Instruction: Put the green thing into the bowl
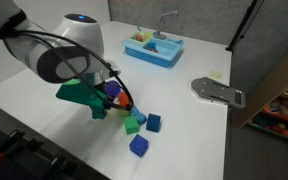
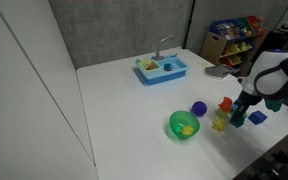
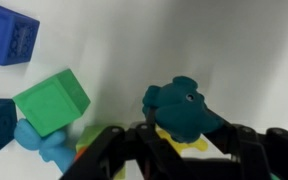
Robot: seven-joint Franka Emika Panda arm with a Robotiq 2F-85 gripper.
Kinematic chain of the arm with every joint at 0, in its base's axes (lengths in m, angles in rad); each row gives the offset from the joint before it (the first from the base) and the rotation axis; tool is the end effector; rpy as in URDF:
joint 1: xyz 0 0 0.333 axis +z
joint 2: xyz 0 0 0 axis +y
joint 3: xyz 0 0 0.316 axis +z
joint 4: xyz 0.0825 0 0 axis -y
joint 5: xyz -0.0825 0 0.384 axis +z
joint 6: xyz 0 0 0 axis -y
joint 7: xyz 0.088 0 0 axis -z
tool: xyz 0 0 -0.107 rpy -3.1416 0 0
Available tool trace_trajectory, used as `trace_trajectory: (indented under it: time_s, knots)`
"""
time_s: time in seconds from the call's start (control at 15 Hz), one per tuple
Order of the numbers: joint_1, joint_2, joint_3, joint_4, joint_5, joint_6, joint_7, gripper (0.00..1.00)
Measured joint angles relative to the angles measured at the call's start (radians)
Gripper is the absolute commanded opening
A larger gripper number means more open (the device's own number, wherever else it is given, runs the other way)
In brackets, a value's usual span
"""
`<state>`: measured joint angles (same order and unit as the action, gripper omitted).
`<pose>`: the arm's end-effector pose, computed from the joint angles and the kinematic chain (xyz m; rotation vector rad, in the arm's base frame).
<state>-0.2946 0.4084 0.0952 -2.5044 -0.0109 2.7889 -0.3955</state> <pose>0.4354 -0.0827 0.1188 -3.0526 -0.3079 0.1632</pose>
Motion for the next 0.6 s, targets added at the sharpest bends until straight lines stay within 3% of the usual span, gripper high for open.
trace_trajectory:
  time_s: [0.53, 0.6]
  knots:
    - [0.080, -0.175, 0.046, 0.021, 0.149, -0.137, -0.001, 0.23]
    - [0.091, -0.192, 0.045, 0.023, 0.160, -0.151, 0.000, 0.48]
